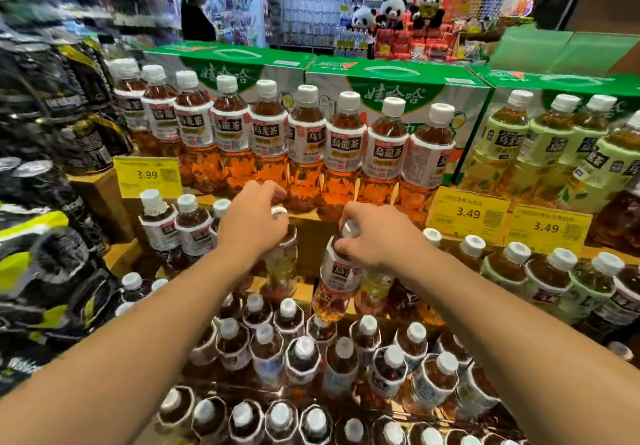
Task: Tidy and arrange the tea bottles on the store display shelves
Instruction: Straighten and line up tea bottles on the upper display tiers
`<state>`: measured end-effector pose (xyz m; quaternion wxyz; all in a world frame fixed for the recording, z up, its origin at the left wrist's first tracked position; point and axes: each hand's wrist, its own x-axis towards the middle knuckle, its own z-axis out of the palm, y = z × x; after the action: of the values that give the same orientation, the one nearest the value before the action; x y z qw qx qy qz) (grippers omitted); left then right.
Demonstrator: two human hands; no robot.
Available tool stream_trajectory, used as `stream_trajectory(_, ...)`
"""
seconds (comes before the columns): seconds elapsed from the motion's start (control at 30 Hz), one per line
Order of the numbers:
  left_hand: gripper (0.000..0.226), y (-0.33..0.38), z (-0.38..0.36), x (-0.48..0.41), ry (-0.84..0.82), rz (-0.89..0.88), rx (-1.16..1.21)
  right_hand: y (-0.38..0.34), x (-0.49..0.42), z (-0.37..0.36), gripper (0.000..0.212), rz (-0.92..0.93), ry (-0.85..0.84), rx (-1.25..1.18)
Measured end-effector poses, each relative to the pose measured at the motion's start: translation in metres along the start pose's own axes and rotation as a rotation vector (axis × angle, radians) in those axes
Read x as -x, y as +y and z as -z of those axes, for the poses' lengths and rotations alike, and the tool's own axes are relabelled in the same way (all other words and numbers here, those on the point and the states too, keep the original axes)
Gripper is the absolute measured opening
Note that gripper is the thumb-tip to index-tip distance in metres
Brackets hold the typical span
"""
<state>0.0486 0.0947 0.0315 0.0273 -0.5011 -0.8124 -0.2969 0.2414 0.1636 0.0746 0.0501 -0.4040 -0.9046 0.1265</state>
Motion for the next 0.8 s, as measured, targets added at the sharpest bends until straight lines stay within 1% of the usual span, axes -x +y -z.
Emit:
stream_trajectory(0.03,0.033,-0.007,0.003,-0.001,-0.026,0.033,-0.03,-0.004,-0.005,-0.003,0.028,-0.01,-0.001,-0.006)
stream_trajectory(0.1,0.044,-0.017,0.003,-0.001,-0.131,0.082,-0.057,-0.011,-0.013,-0.009,0.03,-0.025,-0.003,-0.011)
stream_trajectory(0.17,0.053,-0.022,-0.002,0.0,-0.233,0.085,-0.049,-0.014,-0.021,-0.015,0.03,-0.039,0.0,-0.017)
stream_trajectory(0.23,0.059,-0.025,-0.009,0.001,-0.275,0.073,-0.028,-0.014,-0.027,-0.018,0.032,-0.057,0.015,-0.021)
stream_trajectory(0.33,0.058,-0.026,-0.016,-0.001,-0.251,0.066,-0.003,-0.011,-0.035,-0.021,0.037,-0.071,0.029,-0.007)
stream_trajectory(0.5,0.042,-0.024,-0.022,-0.005,-0.23,0.054,0.0,-0.011,-0.043,-0.028,0.036,-0.09,0.043,-0.039)
stream_trajectory(0.6,0.039,-0.026,-0.021,-0.006,-0.218,0.048,0.01,-0.016,-0.05,-0.038,0.037,-0.071,0.015,-0.028)
stream_trajectory(0.7,0.038,-0.027,-0.016,-0.006,-0.213,0.005,0.004,-0.022,-0.057,-0.047,0.037,-0.053,0.005,-0.012)
stream_trajectory(0.8,0.031,-0.029,-0.002,-0.006,-0.149,-0.013,0.03,-0.026,-0.063,-0.048,0.035,-0.039,-0.003,-0.003)
